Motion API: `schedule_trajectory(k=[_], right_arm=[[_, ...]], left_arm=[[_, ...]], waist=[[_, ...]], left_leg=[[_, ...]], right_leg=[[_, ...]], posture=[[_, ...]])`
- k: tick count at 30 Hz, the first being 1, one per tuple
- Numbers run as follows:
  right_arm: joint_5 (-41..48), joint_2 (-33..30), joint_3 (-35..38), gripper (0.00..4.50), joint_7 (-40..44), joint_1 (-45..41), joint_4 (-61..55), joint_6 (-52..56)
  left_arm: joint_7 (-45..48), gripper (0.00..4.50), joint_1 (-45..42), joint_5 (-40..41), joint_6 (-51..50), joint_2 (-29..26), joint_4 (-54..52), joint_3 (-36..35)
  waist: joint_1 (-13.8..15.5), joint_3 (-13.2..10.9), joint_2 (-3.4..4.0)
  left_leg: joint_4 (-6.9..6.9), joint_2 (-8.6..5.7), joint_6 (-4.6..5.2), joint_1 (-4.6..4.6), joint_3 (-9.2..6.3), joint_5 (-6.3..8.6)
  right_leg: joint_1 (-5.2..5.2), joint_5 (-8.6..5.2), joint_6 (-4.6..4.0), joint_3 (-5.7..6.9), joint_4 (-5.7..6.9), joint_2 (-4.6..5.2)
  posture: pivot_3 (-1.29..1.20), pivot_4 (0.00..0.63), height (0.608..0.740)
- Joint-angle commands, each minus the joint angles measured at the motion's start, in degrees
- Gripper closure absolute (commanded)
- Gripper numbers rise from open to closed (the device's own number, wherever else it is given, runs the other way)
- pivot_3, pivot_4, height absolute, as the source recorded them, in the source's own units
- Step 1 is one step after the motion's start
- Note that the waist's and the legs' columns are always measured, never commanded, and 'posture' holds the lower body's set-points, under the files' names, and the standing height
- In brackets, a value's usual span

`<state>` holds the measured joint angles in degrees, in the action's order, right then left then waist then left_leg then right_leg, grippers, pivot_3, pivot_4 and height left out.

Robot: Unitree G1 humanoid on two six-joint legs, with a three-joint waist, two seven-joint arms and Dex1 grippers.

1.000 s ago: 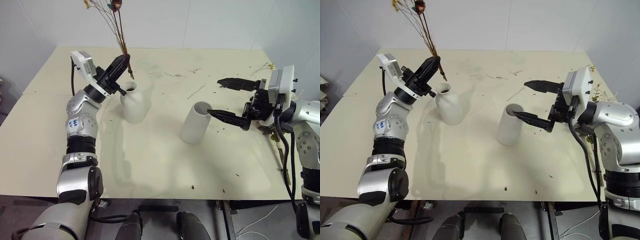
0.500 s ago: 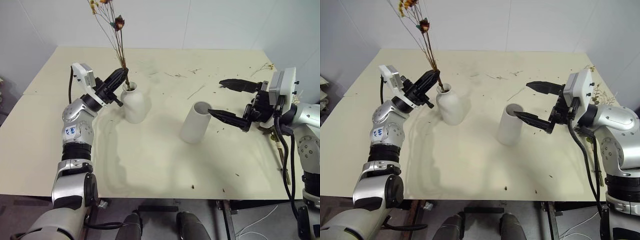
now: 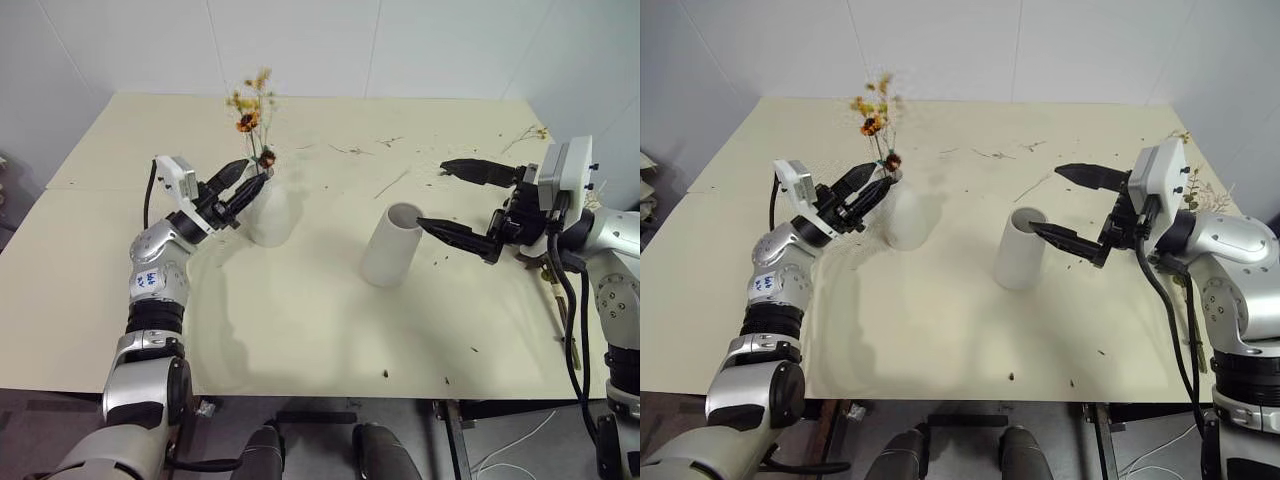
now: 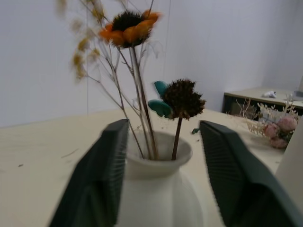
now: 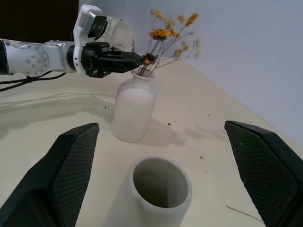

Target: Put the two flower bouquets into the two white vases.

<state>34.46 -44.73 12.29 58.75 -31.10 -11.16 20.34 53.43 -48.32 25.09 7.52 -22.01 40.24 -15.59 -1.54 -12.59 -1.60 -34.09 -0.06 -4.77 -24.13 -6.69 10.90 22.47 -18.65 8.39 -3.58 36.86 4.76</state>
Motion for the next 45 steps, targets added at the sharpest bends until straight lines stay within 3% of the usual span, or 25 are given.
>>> schedule_trajectory(k=[1, 4, 11, 16, 22, 31, 45], right_arm=[[1.2, -2.0, 3.8, 0.0, -0.9, -0.3, -1.1, 0.6], [2.3, -4.6, 7.6, 0.0, -2.9, 0.1, 1.2, 4.4], [-3.0, -15.3, 11.6, 0.0, -11.4, -1.2, 15.3, 16.8], [-8.9, -23.3, 5.7, 0.0, -12.6, -5.4, 29.8, 25.1], [-17.4, -27.1, -6.4, 0.0, -7.3, -14.0, 45.2, 30.0], [-28.1, -23.1, -19.6, 0.0, 0.8, -32.9, 63.7, 35.6], [-33.8, -15.4, -25.3, 0.0, 6.0, -33.8, 67.9, 40.2]], left_arm=[[1.5, 0.86, 0.5, 0.2, -0.9, -3.2, -5.8, -0.1], [4.1, 0.04, 3.1, -0.2, -2.8, -8.2, -10.5, 0.2], [11.2, 0.04, 9.2, 4.3, -12.9, -19.8, -23.0, -0.5], [13.3, 0.04, 13.7, 10.5, -24.0, -23.0, -34.9, -0.7], [10.3, 0.04, 17.8, 15.5, -30.0, -21.3, -44.3, -1.7], [4.6, 0.04, 26.0, 20.5, -35.1, -19.9, -53.6, -4.9], [1.7, 0.04, 28.6, 23.9, -38.0, -21.7, -58.5, -7.9]], waist=[[0.0, 0.0, 0.0], [-0.2, 0.0, 0.01], [0.1, 0.0, 0.03], [-0.1, 0.0, 0.12], [-0.9, 0.0, 0.24], [-1.8, -0.1, 0.46], [-1.5, -0.1, 0.46]], left_leg=[[0.0, 0.0, 0.0, 0.0, 0.0, 0.0], [0.01, 0.0, 0.0, 0.0, 0.0, 0.0], [0.09, 0.02, 0.02, 0.02, 0.01, -0.01], [0.12, 0.01, 0.02, 0.02, 0.05, -0.01], [0.28, 0.1, 0.03, 0.07, 0.14, -0.01], [0.36, 0.13, 0.05, 0.06, 0.29, 0.04], [0.28, 0.09, 0.04, 0.02, 0.3, 0.05]], right_leg=[[0.0, 0.0, 0.0, 0.0, 0.0, 0.0], [0.0, 0.0, 0.0, -0.01, -0.01, 0.0], [0.01, -0.04, -0.1, -0.03, -0.01, 0.0], [0.0, -0.04, -0.12, -0.05, -0.09, 0.02], [0.06, -0.09, -0.23, -0.05, -0.18, -0.02], [0.14, -0.1, -0.23, -0.17, -0.31, -0.04], [0.12, -0.05, -0.14, -0.21, -0.32, -0.03]], posture=[[0.0, 0.15, 0.74], [0.0, 0.15, 0.74], [0.0, 0.15, 0.74], [0.0, 0.15, 0.74], [0.0, 0.15, 0.74], [0.0, 0.15, 0.74], [0.0, 0.15, 0.74]])
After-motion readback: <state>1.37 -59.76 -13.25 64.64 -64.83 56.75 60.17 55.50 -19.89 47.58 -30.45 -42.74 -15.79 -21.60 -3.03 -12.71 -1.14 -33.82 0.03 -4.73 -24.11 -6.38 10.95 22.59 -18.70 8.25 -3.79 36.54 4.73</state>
